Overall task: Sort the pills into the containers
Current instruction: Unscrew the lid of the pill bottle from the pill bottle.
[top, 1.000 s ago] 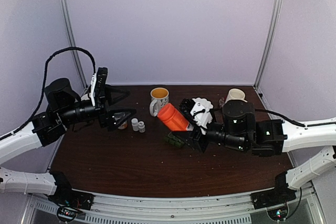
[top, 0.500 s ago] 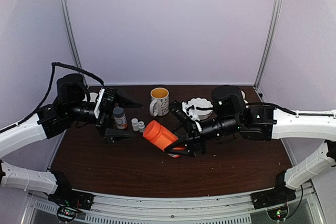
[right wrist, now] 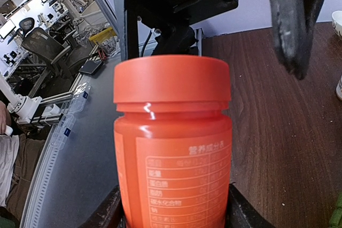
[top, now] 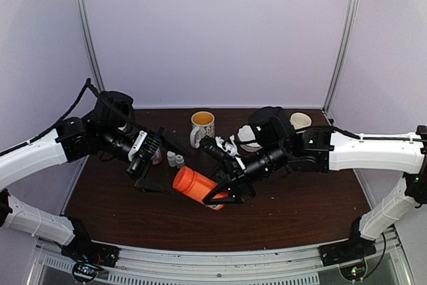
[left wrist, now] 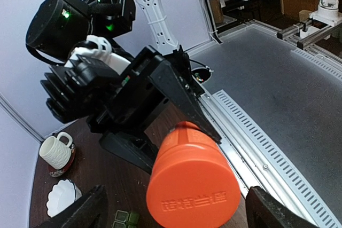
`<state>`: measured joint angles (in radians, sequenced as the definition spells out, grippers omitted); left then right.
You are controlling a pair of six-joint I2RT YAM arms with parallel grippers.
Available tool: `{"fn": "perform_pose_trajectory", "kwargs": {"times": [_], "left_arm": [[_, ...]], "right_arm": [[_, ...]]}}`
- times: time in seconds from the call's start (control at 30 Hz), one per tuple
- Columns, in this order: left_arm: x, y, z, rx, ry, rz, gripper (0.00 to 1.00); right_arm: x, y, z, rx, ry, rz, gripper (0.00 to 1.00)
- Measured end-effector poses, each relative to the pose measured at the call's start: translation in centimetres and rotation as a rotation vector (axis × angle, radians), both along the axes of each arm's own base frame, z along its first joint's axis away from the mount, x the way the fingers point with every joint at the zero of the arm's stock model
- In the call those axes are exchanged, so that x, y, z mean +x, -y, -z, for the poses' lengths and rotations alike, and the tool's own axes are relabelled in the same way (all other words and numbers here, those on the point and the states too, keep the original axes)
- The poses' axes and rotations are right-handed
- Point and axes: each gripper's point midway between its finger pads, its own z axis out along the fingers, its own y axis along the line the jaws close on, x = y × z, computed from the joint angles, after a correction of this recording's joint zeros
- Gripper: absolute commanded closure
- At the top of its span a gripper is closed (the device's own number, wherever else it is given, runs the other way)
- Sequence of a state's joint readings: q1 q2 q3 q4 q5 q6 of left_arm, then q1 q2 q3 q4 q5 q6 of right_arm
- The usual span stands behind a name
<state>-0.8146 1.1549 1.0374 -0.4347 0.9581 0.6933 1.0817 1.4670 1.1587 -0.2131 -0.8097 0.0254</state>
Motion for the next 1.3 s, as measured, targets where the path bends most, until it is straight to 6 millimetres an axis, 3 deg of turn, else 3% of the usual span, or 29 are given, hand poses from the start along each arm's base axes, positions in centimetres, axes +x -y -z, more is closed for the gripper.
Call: {"fn": "perform_pose_trajectory", "kwargs": {"times": [0.27, 0.57, 0.87, 1.3], "left_arm": [[-1.1, -0.1, 1.0, 0.034, 0.007, 0.036, 0.2], [-0.7, 0.2, 1.3, 0.059, 0.042, 0.009, 0.46], [0.2, 0.6, 1.2, 0.092, -0.014, -0.056, 0.51], [4.0, 3.0, -3.0, 0.107, -0.394, -0.327, 0.6]], "right_arm": [[0.3, 0.0, 0.0, 0.0, -0.007, 0.007, 0.99], [0.5, -0.3, 0.6, -0.013, -0.032, 0.014, 1.0], [1.6, -0.2, 0.7, -0.028, 0.004, 0.073, 1.0], [5.6, 2.2, -2.6, 0.005, 0.474, 0.459, 1.0]]}}
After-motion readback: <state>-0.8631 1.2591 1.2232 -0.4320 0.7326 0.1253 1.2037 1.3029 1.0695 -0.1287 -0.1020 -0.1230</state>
